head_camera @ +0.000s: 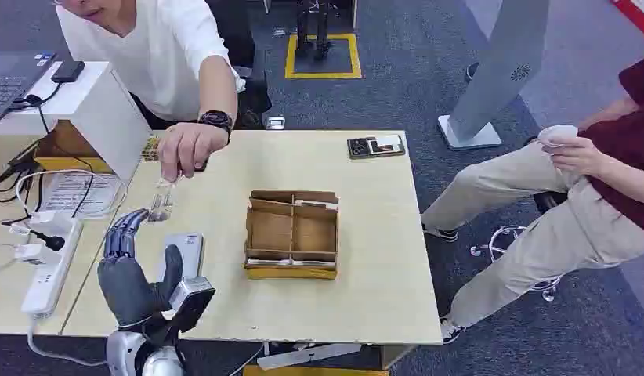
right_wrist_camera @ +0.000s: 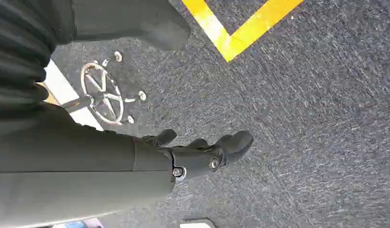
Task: Pass the card to the sensor for recognition and then transmit it.
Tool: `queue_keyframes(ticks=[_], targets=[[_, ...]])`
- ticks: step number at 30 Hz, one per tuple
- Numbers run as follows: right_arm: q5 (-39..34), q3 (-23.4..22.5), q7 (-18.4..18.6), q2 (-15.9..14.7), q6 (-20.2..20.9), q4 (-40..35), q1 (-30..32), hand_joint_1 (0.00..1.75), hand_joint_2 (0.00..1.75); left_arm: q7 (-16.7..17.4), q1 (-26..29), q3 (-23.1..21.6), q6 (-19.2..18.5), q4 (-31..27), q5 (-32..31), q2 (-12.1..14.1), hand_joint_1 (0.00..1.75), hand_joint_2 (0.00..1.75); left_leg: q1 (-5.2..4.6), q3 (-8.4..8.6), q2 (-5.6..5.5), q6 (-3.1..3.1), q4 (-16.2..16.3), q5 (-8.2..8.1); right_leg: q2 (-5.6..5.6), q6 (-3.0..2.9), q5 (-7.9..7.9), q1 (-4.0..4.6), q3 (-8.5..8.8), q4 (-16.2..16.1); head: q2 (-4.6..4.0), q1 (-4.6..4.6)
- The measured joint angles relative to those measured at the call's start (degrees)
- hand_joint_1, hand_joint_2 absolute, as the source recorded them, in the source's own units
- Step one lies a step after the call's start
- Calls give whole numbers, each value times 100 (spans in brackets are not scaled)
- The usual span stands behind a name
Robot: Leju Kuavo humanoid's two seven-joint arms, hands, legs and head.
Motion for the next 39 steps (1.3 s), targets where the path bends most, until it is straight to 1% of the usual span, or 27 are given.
queue_keyframes(ticks=[1,2,3,4,5,7,10,11,18,22,39], targets=[[94,13,0,0,35,2,1,0,175,182,-24,22,0,-4,-416,0,0,175,0,1,0,0,0,0,1,0,0,0,-2,0,0,0],[175,48,-2,-7,63,11,0,0,175,365,-133,81,0,15,-1027,4,0,175,0,-1,-2,0,1,0,-1,0,0,1,-9,0,0,0],[231,98,-2,-15,83,22,-8,0,175,445,-339,177,0,98,-1606,20,0,175,0,-3,-7,1,0,2,-10,0,0,0,-5,0,0,2],[255,138,2,-24,87,33,-29,0,175,476,-548,273,0,179,-1908,28,0,175,0,-1,-8,2,0,3,-11,0,1,0,5,0,0,2],[275,153,9,-28,87,39,-50,0,175,491,-676,335,0,236,-1973,33,0,175,0,3,-4,2,0,3,-7,-2,3,0,5,0,0,0],[293,195,28,-39,85,59,-73,0,175,507,-958,490,0,451,-1933,39,0,175,2,7,5,0,0,4,6,-6,9,1,3,1,0,0],[231,295,26,-68,70,96,-74,0,175,1049,-1209,533,0,617,-1931,52,0,175,1,6,4,0,0,9,5,-8,13,1,4,1,0,2],[229,313,26,-74,68,112,-79,0,175,1138,-1268,533,0,667,-1918,52,0,175,1,5,3,0,0,9,5,-8,13,1,4,1,0,-4],[197,417,26,-98,68,160,-86,0,175,1178,-1452,533,0,853,-1942,44,0,175,1,1,3,1,0,8,5,-8,13,1,0,1,0,0],[197,439,70,-101,79,166,-98,0,175,1103,-1544,533,0,966,-2023,35,0,175,1,1,3,1,0,8,5,-8,13,1,0,1,0,0],[192,444,72,-103,85,166,-97,0,175,1049,-1556,540,0,1027,-2180,20,0,175,1,1,3,1,0,8,5,-8,13,1,0,1,0,-2]])
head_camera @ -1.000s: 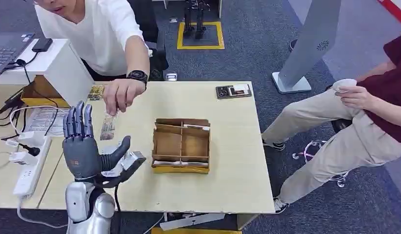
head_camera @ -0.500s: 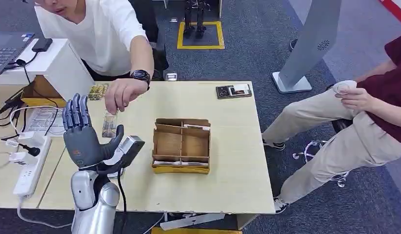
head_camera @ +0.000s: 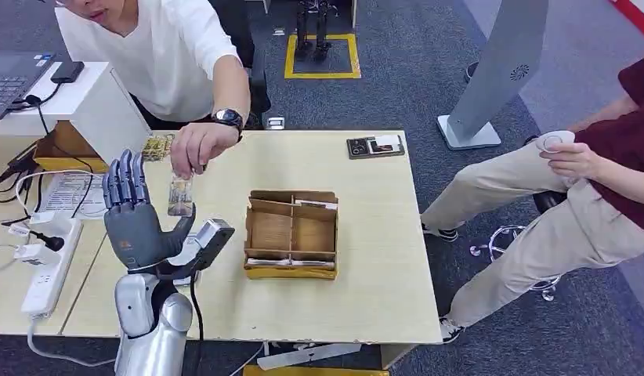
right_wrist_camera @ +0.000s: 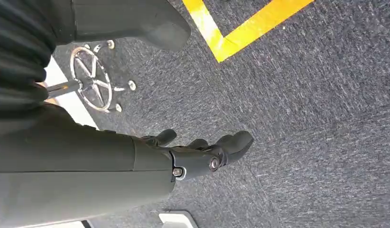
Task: Pass the card to the sensor for recognition and then transmit it.
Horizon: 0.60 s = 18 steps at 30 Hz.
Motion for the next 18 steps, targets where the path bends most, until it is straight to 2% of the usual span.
queue_keyframes(ticks=[1,2,4,6,12,18], targets=[[-2,0,0,0,0,0,0,0,175,-2,0,0,0,0,-4,0,0,175,0,0,0,0,0,0,0,0,0,0,0,0,0,0],[-11,0,0,0,-2,0,0,0,175,2,0,0,0,0,-64,0,175,175,0,0,0,0,0,0,0,0,0,0,0,0,0,2],[-11,0,-2,-4,-7,0,0,0,175,-11,0,7,0,0,-29,-2,175,175,0,0,0,0,0,0,0,0,0,0,0,0,0,2],[-11,2,-4,-4,-17,0,1,0,175,-245,5,61,2,0,46,-13,175,175,0,0,0,0,0,0,0,0,0,0,0,0,0,0],[-11,4,-4,-7,-18,0,-1,0,175,-312,11,109,2,-2,74,-15,175,175,0,0,0,0,0,0,0,0,0,0,0,0,0,0],[-11,4,-11,-7,-24,0,0,0,175,-533,17,144,7,-7,345,-17,175,175,0,0,0,0,0,0,0,0,0,0,0,0,0,2]])
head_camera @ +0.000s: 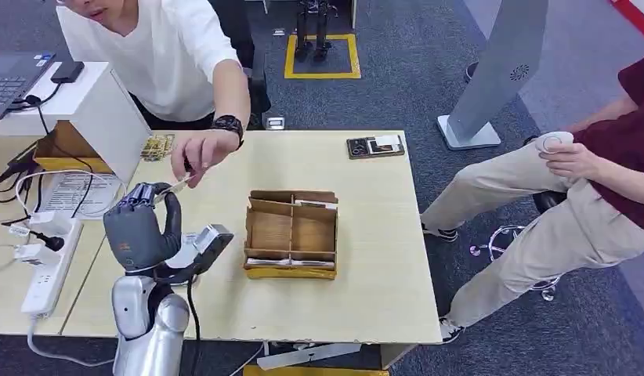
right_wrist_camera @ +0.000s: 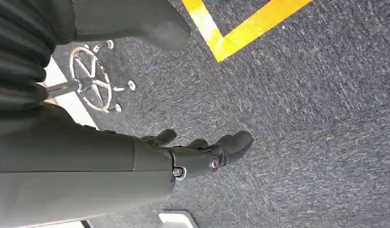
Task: Pass the card to the sensor for recognition and then transmit it.
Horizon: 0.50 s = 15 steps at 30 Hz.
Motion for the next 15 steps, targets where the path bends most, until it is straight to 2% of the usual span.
queue_keyframes(ticks=[6,15], targets=[[0,26,0,0,0,0,0,0,175,-164,17,87,0,-39,-42,-4,175,175,0,1,0,0,0,0,0,0,0,0,1,0,0,-2],[0,55,0,0,0,2,-2,0,175,-168,22,107,0,-57,-53,-4,175,175,0,0,0,0,0,0,0,0,0,0,1,0,0,-2]])
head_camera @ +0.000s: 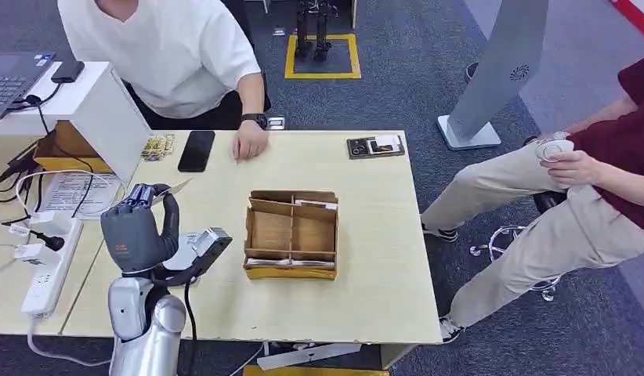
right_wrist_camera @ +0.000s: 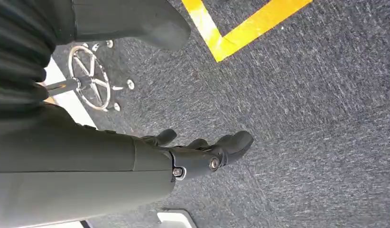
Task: Pass the card to the sensor for recognition and then transmit it.
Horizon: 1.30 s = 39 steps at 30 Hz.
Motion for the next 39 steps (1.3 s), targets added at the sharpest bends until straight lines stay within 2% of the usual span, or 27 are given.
queue_keyframes(ticks=[16,23,28,34,39], targets=[[0,41,0,0,0,2,0,0,175,0,1,4,0,-11,-24,-2,175,175,0,0,0,0,0,0,0,0,0,0,0,0,0,0],[-9,41,2,0,2,4,0,0,175,157,3,4,0,-11,-170,-2,175,175,0,0,0,0,0,0,0,0,0,0,0,0,0,2],[-17,42,2,0,7,4,0,0,175,120,6,20,0,-9,-170,0,175,175,0,0,0,0,0,0,0,0,0,0,0,0,0,0],[-50,41,0,0,15,4,1,0,175,96,47,234,0,-9,-245,0,175,175,0,0,0,0,0,0,0,0,0,0,0,0,0,0],[-92,41,-13,-2,11,4,20,0,175,-245,107,766,0,-9,66,0,175,175,1,-1,2,0,-1,0,2,-1,-1,1,-1,0,0,0]])
